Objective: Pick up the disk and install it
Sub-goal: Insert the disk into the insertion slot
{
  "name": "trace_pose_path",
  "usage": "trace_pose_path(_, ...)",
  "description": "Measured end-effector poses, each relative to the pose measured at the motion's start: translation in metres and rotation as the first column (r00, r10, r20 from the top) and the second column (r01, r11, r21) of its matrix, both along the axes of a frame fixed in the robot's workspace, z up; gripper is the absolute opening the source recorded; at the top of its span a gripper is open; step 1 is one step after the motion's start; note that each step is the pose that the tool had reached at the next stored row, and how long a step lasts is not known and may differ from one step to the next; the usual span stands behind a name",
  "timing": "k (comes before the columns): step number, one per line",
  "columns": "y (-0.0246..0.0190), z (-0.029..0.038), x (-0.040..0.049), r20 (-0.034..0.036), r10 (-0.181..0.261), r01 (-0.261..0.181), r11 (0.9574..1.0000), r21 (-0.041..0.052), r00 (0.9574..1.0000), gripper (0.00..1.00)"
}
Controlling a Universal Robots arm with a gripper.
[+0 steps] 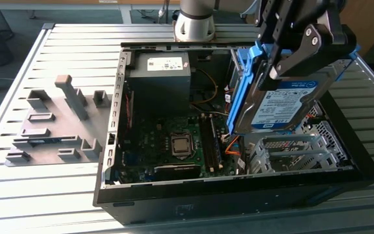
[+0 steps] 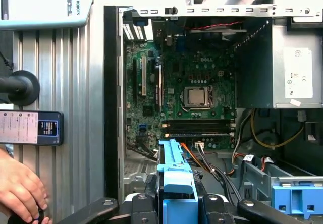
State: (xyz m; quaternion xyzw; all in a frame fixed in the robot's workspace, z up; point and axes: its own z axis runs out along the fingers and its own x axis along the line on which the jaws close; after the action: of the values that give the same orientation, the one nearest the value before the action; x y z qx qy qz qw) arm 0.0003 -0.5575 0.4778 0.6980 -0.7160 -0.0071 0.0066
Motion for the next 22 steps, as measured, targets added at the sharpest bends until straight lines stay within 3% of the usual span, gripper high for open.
trace_pose_path(6, -0.0031, -0.0002, 0.0022, 0.0000, 0.000, 0.000, 1.0000, 0.0001, 1.0000, 0.36)
trace_pose_path(18, -0.0032, -0.0011, 0.0269, -0.0002, 0.000, 0.000, 1.0000, 0.0001, 1.0000, 0.36)
trace_pose_path(22, -0.0031, -0.0011, 0.0295, -0.0002, 0.000, 0.000, 1.0000, 0.0000, 1.0000, 0.36)
